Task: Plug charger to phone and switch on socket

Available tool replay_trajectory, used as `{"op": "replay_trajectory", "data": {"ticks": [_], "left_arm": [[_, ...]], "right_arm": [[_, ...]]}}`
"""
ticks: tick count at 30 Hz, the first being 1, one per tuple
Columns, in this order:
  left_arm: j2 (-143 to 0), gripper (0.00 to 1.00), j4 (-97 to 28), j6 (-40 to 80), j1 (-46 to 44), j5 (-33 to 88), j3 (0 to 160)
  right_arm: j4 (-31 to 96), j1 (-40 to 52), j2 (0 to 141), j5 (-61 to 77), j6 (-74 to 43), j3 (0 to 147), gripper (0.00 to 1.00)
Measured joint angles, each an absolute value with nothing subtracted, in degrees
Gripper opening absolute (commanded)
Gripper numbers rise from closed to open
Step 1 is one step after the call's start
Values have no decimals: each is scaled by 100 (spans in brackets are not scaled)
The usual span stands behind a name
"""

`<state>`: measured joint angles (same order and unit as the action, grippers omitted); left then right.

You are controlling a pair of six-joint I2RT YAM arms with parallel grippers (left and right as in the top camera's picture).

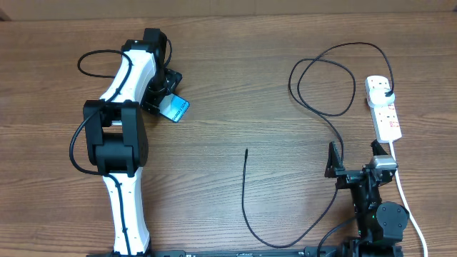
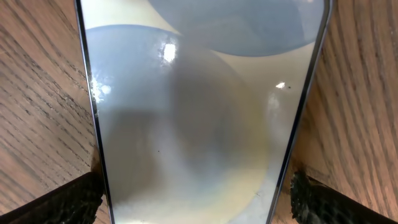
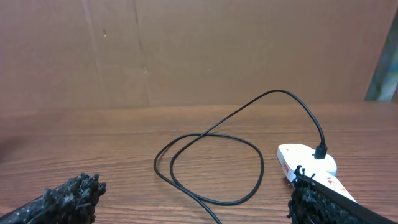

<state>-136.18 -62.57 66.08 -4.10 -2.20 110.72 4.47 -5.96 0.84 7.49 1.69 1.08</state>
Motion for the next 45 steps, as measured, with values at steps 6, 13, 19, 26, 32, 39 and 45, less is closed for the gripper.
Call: {"op": "replay_trajectory", "data": {"ticks": [6,13,19,26,32,39,45], "left_arm": [[-13618,100,-6254,6608,-410,-220,11072],[-13618,100,-6254,6608,-410,-220,11072],[-13618,100,-6254,6608,-410,-217,11072],[-13618,97,-6254,6608,-410,-220,11072],[-13618,85,-6241,6611,-410,-237,11072],[-13618,79,-6230,6611,-410,-261,11072],[-13618,72,-6226,6611,-410,-290,11072]], "right_arm": [[447,-596,84,744,172,108,100],[449,-596,84,749,169,108,100],[451,-596,84,746,169,108,100],[449,-596,84,746,169,108,100],[449,-596,84,746,169,108,100],[449,-596,84,744,172,108,100],[449,-596,84,744,169,108,100]]}}
